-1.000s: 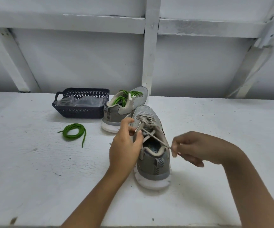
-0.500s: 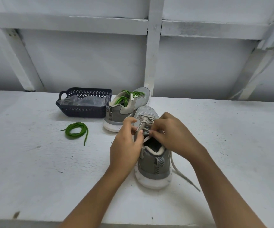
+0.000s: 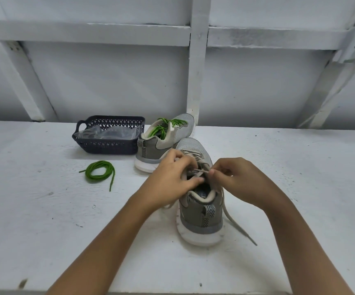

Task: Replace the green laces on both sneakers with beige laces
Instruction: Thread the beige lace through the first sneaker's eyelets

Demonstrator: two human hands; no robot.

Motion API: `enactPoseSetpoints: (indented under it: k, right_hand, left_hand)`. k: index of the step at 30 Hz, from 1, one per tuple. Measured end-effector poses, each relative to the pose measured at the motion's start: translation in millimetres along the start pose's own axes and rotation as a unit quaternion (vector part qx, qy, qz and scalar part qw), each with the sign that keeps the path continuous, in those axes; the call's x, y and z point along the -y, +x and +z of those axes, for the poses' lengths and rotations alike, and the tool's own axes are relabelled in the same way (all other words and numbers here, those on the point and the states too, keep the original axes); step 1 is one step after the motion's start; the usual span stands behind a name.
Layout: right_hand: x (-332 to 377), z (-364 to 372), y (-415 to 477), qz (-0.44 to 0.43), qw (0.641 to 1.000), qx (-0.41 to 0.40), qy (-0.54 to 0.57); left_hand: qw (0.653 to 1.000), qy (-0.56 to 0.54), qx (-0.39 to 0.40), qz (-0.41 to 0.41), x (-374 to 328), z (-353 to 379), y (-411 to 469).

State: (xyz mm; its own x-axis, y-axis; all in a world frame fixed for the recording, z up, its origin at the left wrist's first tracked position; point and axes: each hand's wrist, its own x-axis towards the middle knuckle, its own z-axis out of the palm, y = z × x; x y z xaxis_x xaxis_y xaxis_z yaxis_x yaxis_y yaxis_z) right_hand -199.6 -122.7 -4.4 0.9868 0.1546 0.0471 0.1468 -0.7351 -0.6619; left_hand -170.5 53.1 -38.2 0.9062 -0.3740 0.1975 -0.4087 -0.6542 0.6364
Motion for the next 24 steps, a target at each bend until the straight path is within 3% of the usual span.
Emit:
enactPoseSetpoints:
  k: [3,7,12,15,20,24]
  right_hand:
    - [-1.9,-1.0,-0.1,0.005,1.000,0.004,0.008]
    - [-3.4,1.3,1.2,0.004,1.000,0.014,-0.001]
    - [-3.5,11.5,3.6,-0.015,1.000,-0.019,0.018]
    - [-2.6,18.0,9.6,-0.065,0.996,-0.035,-0.044]
    - [-4.4,25.5,24.5,-0.104,0.986,-0.077,-0.108]
    - [-6.1,28.6,31.1,-0.150,0.977,-0.108,-0.106]
  left_hand:
    - [0.994,0.083,0.071,-0.013,-5.6,-9.7,9.3]
    - [0.990,0.126,0.060,0.015,-8.3,-11.0,18.2]
    - [0.996,-0.037,0.080,-0.034,-4.8,-18.3,18.6]
    - [0.986,-0.142,0.074,-0.053,-2.6,-21.6,15.5]
    - [0.990,-0.135,0.013,-0.034,0.6,-12.6,13.8]
    - [0.996,-0.017,-0.073,0.043,6.8,-2.6,8.5]
